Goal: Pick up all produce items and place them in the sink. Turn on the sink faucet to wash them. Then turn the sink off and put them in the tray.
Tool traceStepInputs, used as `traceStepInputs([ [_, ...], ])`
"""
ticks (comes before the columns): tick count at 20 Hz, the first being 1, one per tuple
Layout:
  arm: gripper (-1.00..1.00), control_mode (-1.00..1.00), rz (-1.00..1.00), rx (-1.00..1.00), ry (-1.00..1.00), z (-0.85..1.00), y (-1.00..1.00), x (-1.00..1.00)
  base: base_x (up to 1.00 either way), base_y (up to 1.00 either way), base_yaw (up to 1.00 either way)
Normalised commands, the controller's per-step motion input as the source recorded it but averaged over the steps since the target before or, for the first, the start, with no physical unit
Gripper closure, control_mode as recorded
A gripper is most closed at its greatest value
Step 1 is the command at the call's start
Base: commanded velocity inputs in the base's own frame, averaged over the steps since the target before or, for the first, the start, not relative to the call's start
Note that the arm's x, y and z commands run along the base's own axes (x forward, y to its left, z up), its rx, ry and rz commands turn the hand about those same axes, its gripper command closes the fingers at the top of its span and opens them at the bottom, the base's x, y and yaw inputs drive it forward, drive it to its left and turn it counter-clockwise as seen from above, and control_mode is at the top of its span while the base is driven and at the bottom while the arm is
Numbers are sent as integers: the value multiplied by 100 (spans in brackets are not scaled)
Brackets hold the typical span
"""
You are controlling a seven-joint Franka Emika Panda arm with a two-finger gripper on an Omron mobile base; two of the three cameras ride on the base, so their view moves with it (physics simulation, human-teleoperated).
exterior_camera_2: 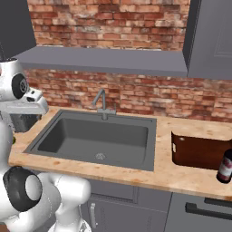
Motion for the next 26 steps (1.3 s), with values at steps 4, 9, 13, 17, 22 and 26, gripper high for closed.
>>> traceStepInputs([
  [4, -100, -100, 0, -5, 22, -26, 100, 0, 0, 0, 0],
  [9, -100, -100, 0, -2, 13, -28, 98, -12, 0, 0, 0],
  [13, -100, -100, 0, -1, 2, -32, 88, 0, 0, 0, 0],
  [17, -100, -100, 0, 0, 0, -32, 70, 0, 0, 0, 0],
  [22, -100, -100, 0, 0, -1, -32, 45, 12, 0, 0, 0],
  [26, -100, -100, 0, 0, -6, -27, 23, 21, 0, 0, 0],
])
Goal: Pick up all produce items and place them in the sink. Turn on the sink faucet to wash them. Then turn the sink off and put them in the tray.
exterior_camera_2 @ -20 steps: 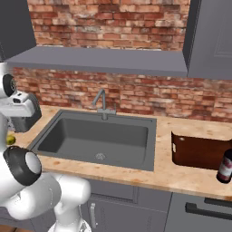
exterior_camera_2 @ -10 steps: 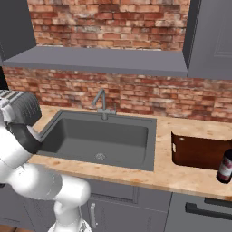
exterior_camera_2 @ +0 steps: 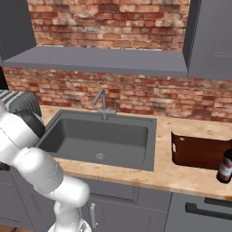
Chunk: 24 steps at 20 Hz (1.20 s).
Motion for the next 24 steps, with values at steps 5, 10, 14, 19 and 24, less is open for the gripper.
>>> traceStepInputs([
  [5, -100, -100, 0, 0, -6, -31, 8, 24, 0, 0, 0],
  [10, -100, -100, 0, 0, -5, -31, 1, 37, 0, 0, 0],
  [14, -100, -100, 0, 2, 3, -27, 3, 49, 0, 0, 0],
  [19, -100, -100, 0, 2, 7, -23, 17, 51, 0, 0, 0],
  [24, -100, -100, 0, 0, 5, -27, 27, 34, 0, 0, 0],
])
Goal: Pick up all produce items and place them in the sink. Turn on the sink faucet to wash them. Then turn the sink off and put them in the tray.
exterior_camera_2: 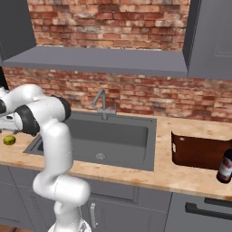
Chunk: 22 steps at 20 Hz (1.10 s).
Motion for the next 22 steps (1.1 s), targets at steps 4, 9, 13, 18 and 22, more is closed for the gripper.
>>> traceStepInputs([
  [4, -100, -100, -1, -1, 4, -22, 30, 18, 0, 0, 0],
  [9, -100, -100, -2, -2, 8, -8, 20, 17, 0, 0, 0],
  [13, -100, -100, 0, 0, 3, -20, -2, 3, 0, 0, 0],
  [18, -100, -100, -1, 0, 0, -28, -9, 0, 0, 0, 0],
  [22, -100, -100, 0, 1, 0, -29, -20, 0, 0, 0, 0],
])
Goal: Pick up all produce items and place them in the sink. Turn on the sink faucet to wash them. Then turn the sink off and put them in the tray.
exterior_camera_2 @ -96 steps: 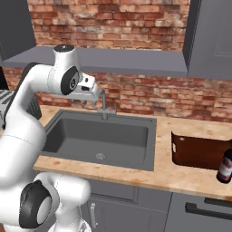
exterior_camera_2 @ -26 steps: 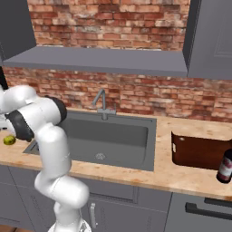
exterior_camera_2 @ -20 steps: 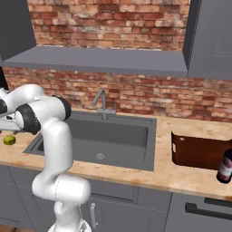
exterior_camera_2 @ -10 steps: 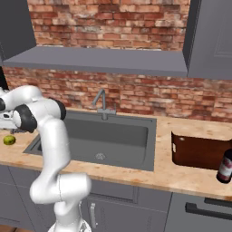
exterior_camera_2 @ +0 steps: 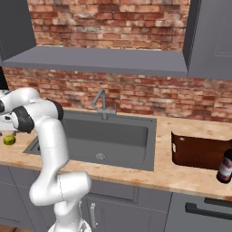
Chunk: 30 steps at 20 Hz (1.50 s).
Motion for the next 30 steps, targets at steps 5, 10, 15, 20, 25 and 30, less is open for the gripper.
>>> traceStepInputs([
  [5, -100, -100, 0, 3, 0, -13, -23, -1, 0, 0, 0],
  [10, -100, -100, 0, 4, 0, -10, -12, -1, 0, 0, 0],
  [15, -100, -100, 0, 6, 0, -5, 0, -11, 0, 0, 0],
  [20, -100, -100, 0, 5, 0, -2, 4, -6, 0, 0, 0],
  [25, -100, -100, 0, 4, 0, -5, 0, -15, 0, 0, 0],
  [30, -100, -100, 0, 1, -2, -4, 0, -9, 0, 0, 0],
])
